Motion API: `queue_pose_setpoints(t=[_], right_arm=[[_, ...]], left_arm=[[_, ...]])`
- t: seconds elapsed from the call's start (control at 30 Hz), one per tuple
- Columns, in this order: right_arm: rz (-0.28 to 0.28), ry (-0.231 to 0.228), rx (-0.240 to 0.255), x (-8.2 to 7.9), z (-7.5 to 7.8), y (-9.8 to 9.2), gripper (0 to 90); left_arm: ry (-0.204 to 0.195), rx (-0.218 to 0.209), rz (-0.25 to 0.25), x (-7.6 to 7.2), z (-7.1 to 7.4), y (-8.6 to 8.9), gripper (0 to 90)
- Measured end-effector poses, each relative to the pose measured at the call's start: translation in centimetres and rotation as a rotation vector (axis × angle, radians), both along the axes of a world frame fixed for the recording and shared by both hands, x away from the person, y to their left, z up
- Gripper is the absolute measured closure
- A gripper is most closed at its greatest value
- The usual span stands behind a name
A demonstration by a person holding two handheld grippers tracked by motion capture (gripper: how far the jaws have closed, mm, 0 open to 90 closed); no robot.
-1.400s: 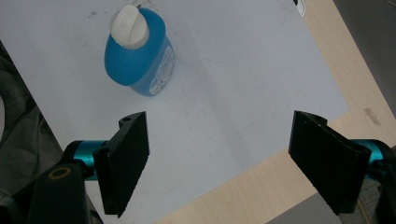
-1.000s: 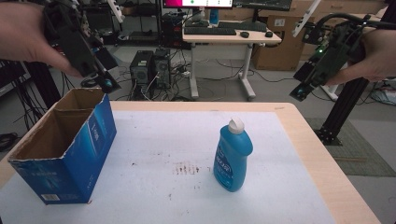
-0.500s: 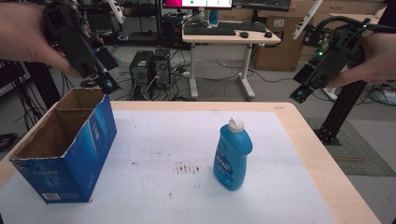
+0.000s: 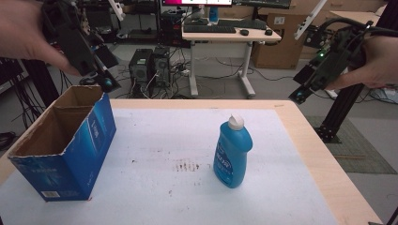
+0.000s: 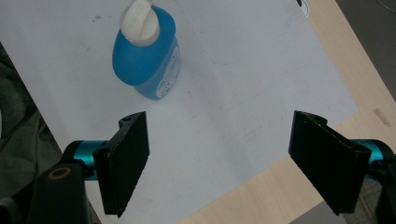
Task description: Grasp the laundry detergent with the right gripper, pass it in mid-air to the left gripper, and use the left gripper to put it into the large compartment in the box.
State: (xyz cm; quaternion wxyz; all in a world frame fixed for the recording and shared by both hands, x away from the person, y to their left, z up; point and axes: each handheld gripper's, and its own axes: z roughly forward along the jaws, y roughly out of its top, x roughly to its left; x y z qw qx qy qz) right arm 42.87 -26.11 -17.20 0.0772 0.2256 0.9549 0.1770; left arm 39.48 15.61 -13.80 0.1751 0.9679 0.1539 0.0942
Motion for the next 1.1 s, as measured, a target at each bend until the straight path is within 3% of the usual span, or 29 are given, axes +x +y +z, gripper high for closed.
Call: queue_pose_setpoints(t=[0.03, 0.43, 0.83, 1.1], right_arm=[[-0.021, -0.006, 0.020, -0.6, -0.4, -0.2, 19.6], [-0.048, -0.039, 0.106, -3.0, -2.4, -0.6, 19.6], [-0.075, -0.047, 0.145, -4.7, -6.2, 0.8, 19.6], [-0.096, -0.049, 0.199, -5.3, -8.7, 2.2, 19.6]], left_arm=[[-0.002, -0.003, -0.006, -0.1, 0.0, -0.1, 21.0], [0.002, 0.000, -0.030, -0.2, -0.4, -0.7, 21.0], [0.009, 0.002, -0.034, -0.2, -0.8, -0.8, 21.1], [0.012, -0.001, -0.040, -0.1, -0.9, -0.9, 21.0]])
